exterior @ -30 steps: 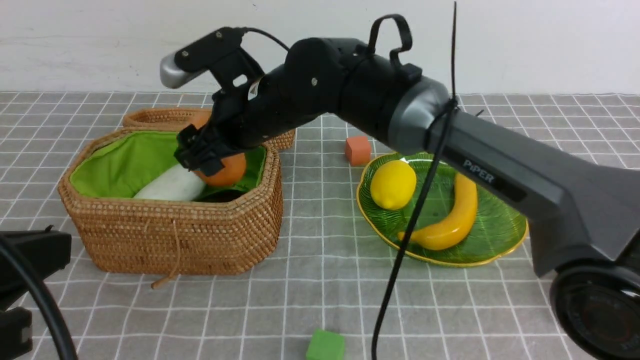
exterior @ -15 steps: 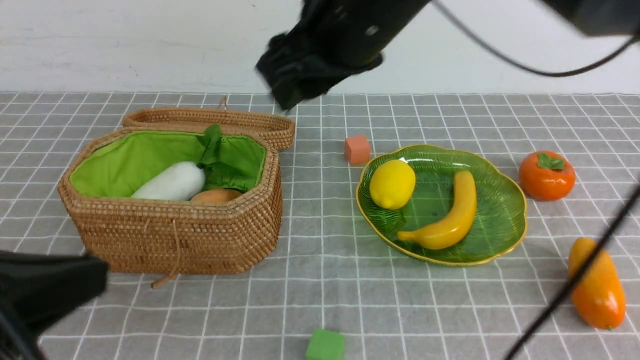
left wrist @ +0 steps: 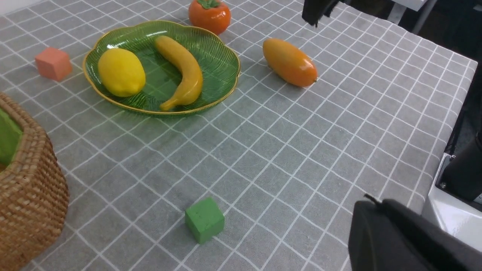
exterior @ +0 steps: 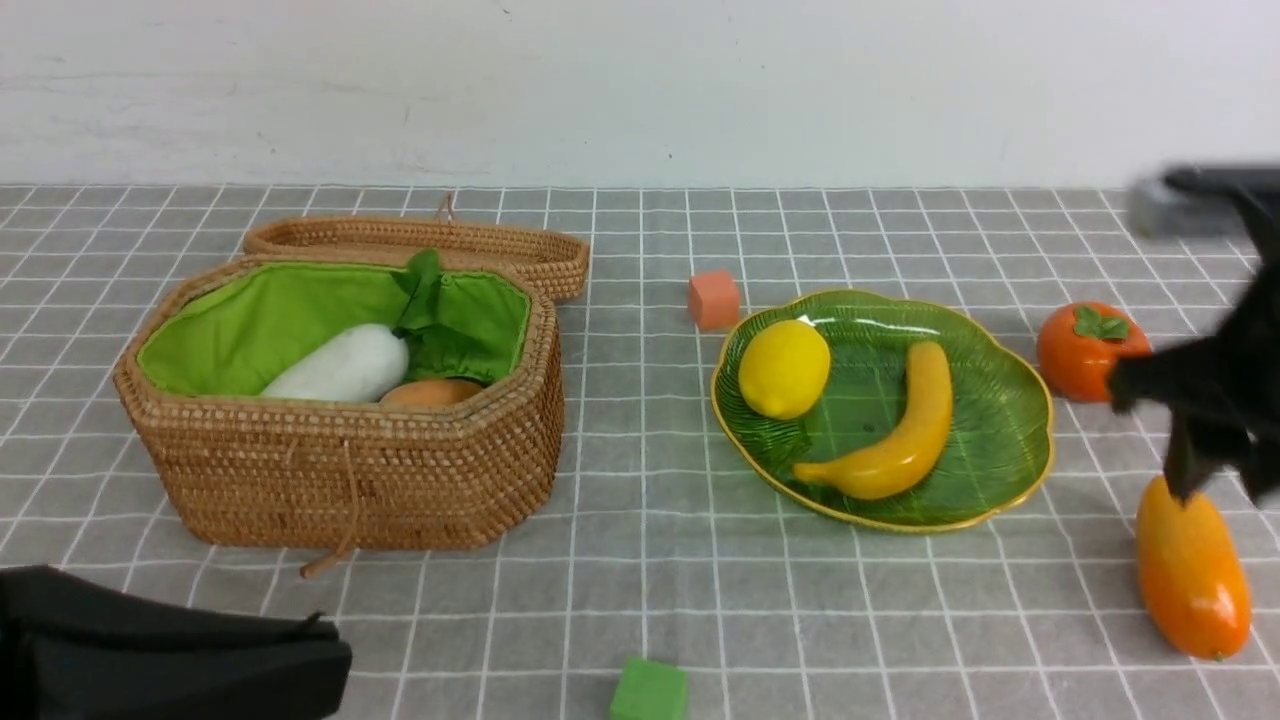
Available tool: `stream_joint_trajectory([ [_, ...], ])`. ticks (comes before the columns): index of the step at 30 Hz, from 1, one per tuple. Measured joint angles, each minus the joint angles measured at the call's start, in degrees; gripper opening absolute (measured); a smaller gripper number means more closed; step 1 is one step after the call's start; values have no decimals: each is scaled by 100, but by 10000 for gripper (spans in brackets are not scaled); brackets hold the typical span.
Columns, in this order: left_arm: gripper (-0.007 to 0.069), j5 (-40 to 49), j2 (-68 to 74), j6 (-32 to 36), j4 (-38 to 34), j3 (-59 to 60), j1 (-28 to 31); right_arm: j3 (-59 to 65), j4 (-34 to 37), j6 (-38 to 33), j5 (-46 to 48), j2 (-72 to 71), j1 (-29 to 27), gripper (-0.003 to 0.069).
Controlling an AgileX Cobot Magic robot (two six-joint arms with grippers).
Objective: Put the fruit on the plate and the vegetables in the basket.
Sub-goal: Use the right arm to grab a mango and put it into the right plate
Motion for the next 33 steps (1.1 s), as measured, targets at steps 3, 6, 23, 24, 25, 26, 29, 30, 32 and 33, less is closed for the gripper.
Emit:
stream_joint_trajectory([
  [3,-13,0,0,18,-8,0,0,437,282,-205,-771,256,-535,574],
  [6,-13,0,0,18,-14,0,0,542,369,-391,-1274,556,-784,659],
  [23,-13,-11,0,23,-8,0,0,343,204,-826,-1687,1783,-933,526],
  [24,-13,-59,0,23,-8,0,0,255,312,-860,-1566,1712,-897,526],
  [25,-13,-128,0,29,-23,0,0,117,471,-884,-1497,1578,-836,526],
  [26,-13,-245,14,36,-52,0,0,-61,729,-938,-1514,1422,-696,526],
  [29,-13,-459,107,36,-144,0,0,-548,1270,-1178,-1799,1242,-342,526],
  [30,-13,-501,146,36,-157,0,0,-698,1418,-1252,-1960,1275,-221,526],
  [32,-13,-510,230,36,-163,0,0,-890,1563,-1328,-2176,1453,-73,526],
  [33,-13,-510,267,36,-163,0,0,-980,1590,-1350,-2259,1626,-41,526],
])
